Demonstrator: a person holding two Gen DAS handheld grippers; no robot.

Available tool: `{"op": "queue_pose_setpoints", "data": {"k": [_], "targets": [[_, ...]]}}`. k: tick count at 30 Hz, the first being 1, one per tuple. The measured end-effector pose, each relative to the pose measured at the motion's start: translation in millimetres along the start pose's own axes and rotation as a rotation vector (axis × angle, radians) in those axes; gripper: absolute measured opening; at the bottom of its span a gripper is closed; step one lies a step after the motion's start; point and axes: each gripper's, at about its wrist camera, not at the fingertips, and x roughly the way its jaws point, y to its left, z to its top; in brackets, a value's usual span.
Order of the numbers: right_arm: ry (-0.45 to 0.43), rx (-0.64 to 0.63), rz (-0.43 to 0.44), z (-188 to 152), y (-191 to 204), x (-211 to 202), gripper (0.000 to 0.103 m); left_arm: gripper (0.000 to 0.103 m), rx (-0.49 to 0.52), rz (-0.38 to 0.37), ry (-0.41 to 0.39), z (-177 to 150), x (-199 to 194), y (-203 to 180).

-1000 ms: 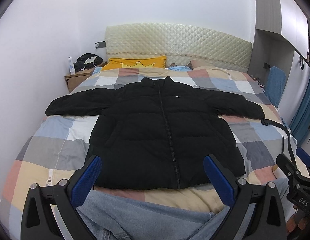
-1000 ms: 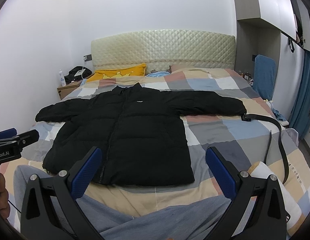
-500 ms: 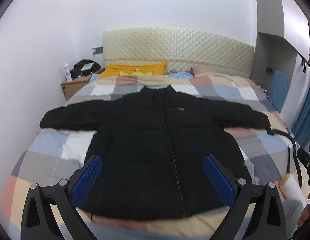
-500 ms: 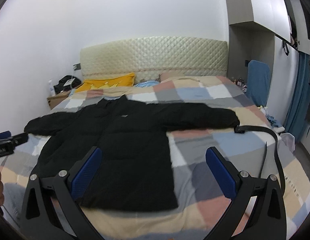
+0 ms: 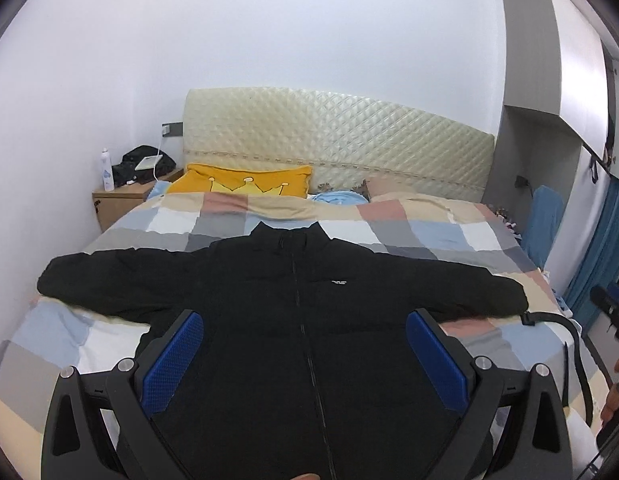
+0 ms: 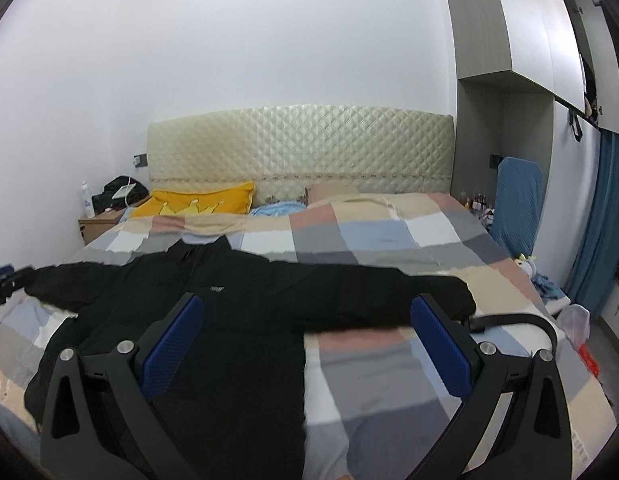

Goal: Fold large clothes

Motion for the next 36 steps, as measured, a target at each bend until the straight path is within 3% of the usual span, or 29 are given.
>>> {"op": "queue_pose_setpoints", "data": {"k": [6,13,18,22,26,29,31,36], "targets": [[-0.059,0.029,-0.091,8,-30,54,0.103,0.102,0.000,0.033,-0.005,-12,30,13],[-0.059,0.052,-0.089,12,-65,116,0.103,0.103,-0.029,0.059,0.030,-24,59,30],[-0.015,0.086,-0.103,0,-88,165,0.102,0.102,-0.017,0.071,0.064,-35,85,33],[0.066,0.171,-0.107,-23,-115,207,0.081,0.103,-0.021,0.083,0.077,-39,103,34],[0.120,0.199,-0.129,-44,-131,238,0.080,0.103,-0.019,0.065,0.103,-42,121,35],[0.156,0.241,-0.129,-61,-146,257,0.071,0.102,-0.012,0.070,0.113,-50,135,36],[0.165,0.302,-0.127,-71,-161,267,0.070,0.102,-0.011,0.070,0.136,-59,147,35],[0.217,0.416,-0.137,-100,-187,293,0.070,0.103,0.060,0.117,0.179,-75,171,27]]}}
